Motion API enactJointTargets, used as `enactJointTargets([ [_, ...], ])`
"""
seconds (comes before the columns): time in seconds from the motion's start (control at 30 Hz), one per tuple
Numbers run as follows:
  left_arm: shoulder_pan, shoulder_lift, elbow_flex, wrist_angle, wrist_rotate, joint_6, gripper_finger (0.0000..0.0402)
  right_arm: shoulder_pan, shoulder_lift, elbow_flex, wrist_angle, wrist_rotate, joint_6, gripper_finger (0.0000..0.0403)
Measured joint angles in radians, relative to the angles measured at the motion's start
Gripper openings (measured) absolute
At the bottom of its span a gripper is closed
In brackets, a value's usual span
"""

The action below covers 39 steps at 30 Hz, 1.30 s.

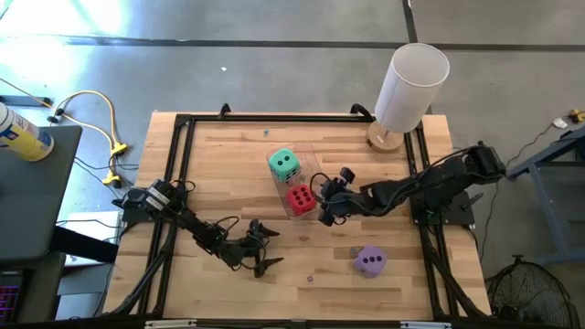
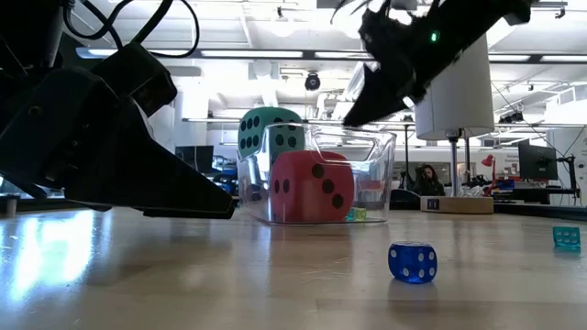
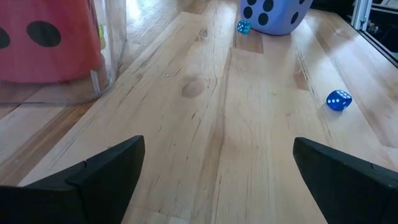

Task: Pick & Place Dice
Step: Put the large purple dice into the transparent bin

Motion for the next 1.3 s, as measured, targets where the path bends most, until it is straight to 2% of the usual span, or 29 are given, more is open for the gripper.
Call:
enactJointTargets([
  [0.17,0.006,0.000,0.000,0.000,0.000,0.001,0.0399,0.055,-0.044,0.000,0.118,0.001,-0.130,0.0229],
  [0.4,0.006,0.000,0.000,-0.003,0.000,0.001,0.0399,0.120,-0.088,0.001,0.127,0.010,-0.134,0.0318],
  [0.53,0.006,0.000,0.000,-0.003,0.000,0.001,0.0399,0.146,-0.092,0.001,0.144,-0.001,-0.129,0.0353],
  [0.77,0.011,0.000,0.000,-0.003,0.000,0.009,0.0399,0.180,-0.092,0.001,0.148,-0.037,-0.149,0.0372],
  [0.9,0.020,0.000,0.000,-0.003,0.000,0.014,0.0399,0.174,-0.092,0.001,0.156,-0.101,-0.149,0.0372],
  [1.3,0.019,0.000,0.000,-0.003,0.021,0.014,0.0399,0.171,-0.091,0.001,0.243,-0.171,-0.133,0.0397],
])
